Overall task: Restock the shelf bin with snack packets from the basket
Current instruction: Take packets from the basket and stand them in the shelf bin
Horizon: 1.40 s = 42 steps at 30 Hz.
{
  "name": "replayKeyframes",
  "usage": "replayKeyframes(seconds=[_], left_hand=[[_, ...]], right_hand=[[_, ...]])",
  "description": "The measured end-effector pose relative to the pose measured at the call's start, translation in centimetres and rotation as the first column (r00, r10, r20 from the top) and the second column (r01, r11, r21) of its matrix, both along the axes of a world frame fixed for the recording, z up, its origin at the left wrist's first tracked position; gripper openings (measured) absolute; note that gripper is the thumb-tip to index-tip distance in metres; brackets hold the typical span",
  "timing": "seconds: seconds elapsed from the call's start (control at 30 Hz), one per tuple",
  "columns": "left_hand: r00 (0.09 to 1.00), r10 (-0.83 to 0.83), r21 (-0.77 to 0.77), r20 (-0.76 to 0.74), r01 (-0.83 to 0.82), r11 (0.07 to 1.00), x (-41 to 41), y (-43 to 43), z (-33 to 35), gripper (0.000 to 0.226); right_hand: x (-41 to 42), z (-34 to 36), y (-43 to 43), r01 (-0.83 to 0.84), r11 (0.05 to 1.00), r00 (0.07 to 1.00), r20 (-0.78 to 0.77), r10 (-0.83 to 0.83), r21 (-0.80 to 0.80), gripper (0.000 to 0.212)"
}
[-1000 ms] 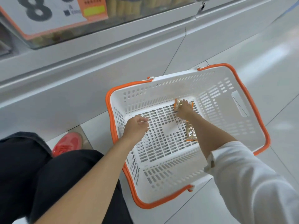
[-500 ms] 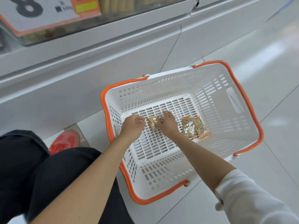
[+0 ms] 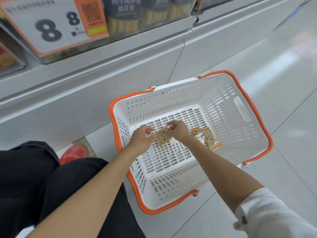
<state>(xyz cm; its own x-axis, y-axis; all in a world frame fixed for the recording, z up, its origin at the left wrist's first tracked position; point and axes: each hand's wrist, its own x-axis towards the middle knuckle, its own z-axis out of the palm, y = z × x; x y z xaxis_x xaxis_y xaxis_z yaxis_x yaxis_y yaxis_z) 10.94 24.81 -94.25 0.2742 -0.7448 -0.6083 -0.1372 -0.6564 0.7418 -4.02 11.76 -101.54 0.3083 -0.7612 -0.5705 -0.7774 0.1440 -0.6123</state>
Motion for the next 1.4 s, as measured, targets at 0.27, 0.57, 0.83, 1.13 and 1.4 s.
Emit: replayKeyframes(seconds=[0.27,0.57,0.83,1.13,1.4], left_hand=[[0.960,-0.204,-0.065,0.191,0.219,0.973,3.1,-3.7,7.8,0.068],[0.966,-0.089,-0.331,0.244,0.169,0.928,5.7,-3.1,21.4,0.025],[0.956,0.110,-0.522,0.271,0.050,0.852,9.0,0.0,32.8,0.032],[0.886,0.391,-0.718,0.249,-0.102,0.688,15.1,6.4,45.3,0.009],[0.842,0.513,-0.798,0.165,-0.191,0.572,21.3,12.5,53.0,0.007]], right_hand=[[3.1,15.2,-1.6,-0.121,0.983,0.872,0.488,0.039,0.137,0.030],[4.8,29.8,-1.8,-0.135,0.980,0.772,0.636,0.012,0.145,0.007],[8.8,40.9,1.2,-0.297,0.953,0.727,0.662,0.181,0.066,0.035],[15.5,52.9,7.4,-0.305,0.919,0.682,0.617,0.394,-0.250,0.028],[23.1,60.8,12.5,-0.253,0.790,0.641,0.514,0.570,-0.559,0.039]])
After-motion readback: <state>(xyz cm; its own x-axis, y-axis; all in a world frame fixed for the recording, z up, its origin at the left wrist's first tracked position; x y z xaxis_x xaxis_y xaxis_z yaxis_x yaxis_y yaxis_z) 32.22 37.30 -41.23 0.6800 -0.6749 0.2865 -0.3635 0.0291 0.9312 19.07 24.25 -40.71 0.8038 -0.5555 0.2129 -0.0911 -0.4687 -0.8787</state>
